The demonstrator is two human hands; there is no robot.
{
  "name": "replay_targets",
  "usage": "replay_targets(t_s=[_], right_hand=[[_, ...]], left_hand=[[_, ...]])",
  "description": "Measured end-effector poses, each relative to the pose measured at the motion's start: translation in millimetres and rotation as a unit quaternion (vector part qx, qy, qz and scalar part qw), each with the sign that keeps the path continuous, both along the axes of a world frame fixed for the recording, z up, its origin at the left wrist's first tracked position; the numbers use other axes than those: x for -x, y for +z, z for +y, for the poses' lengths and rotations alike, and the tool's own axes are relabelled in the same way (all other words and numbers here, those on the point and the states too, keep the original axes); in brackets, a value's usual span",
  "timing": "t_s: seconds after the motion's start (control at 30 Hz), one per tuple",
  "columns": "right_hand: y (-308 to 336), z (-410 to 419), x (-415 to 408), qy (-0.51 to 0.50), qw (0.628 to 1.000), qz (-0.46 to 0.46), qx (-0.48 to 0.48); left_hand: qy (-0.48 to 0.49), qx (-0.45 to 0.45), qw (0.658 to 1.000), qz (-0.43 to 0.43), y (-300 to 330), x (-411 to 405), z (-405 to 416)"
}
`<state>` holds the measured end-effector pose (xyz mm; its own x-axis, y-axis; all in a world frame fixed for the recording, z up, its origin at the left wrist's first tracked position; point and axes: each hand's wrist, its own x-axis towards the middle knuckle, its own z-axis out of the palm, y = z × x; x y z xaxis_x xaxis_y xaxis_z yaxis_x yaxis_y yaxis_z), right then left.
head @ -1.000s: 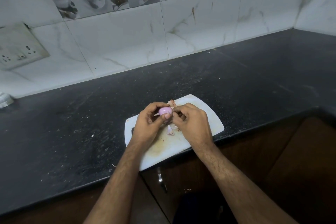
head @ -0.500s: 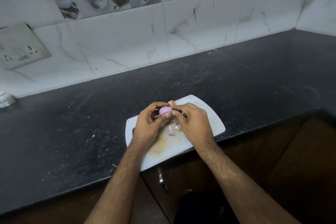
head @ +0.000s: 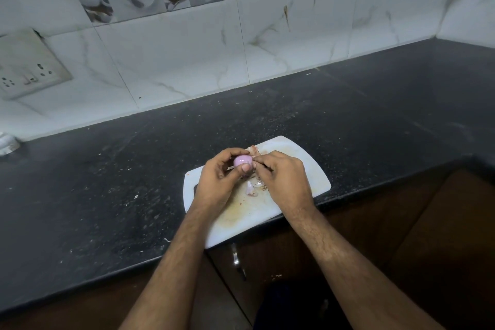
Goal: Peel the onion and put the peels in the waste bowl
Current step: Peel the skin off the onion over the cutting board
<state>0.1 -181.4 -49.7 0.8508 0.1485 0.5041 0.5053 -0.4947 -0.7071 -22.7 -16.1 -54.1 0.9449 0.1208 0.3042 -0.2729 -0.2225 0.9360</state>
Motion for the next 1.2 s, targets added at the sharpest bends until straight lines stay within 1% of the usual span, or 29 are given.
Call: replay_targets(t_s=[0.27,0.43,0.67,0.77,0.83,0.93,0.97,1.1,1.2], right_hand=[[-0.2,-1.1,0.3,-0.005,1.0,0.018,-0.024],[-0.1,-0.5,-0.4,-0.013,1.0,0.021,-0.002],[1.3,-3.5,-2.3,-0.032,0.995,0.071,-0.062],[0.9,-2.6,-4.4,-0.048,0.993,0.082,-0.066],[-0.1,-2.2,-5.8,-0.057,0.992,0.089,-0.065],[-3.3,-3.2,-9.4,-0.065,0.988,0.105,-0.092],[-4.1,-3.3,-10.6,-0.064,0.988,0.107,-0.088],[-2.7,-1.1,-11.7,-0.043,0.997,0.071,-0.004],[0.6,1.2,-8.7,-0.003,0.999,0.043,0.0]], left_hand=[[-0.007,-0.002,1.0,0.002,-1.5,-0.4,-0.4],[-0.008,-0.017,1.0,-0.003,-2.1,-0.2,0.2],[-0.017,-0.021,1.0,-0.008,-1.9,0.2,-0.4],[-0.017,-0.033,0.999,-0.002,-3.1,-0.3,0.6],[-0.007,-0.037,0.999,-0.002,-4.0,-0.3,0.8],[0.02,-0.03,0.999,-0.009,-4.2,-0.4,0.5],[0.021,-0.037,0.999,-0.011,-4.1,-0.4,-0.2],[0.014,-0.064,0.998,-0.016,-4.0,0.0,-3.0],[0.015,-0.074,0.997,-0.017,-4.6,-1.3,-0.9]])
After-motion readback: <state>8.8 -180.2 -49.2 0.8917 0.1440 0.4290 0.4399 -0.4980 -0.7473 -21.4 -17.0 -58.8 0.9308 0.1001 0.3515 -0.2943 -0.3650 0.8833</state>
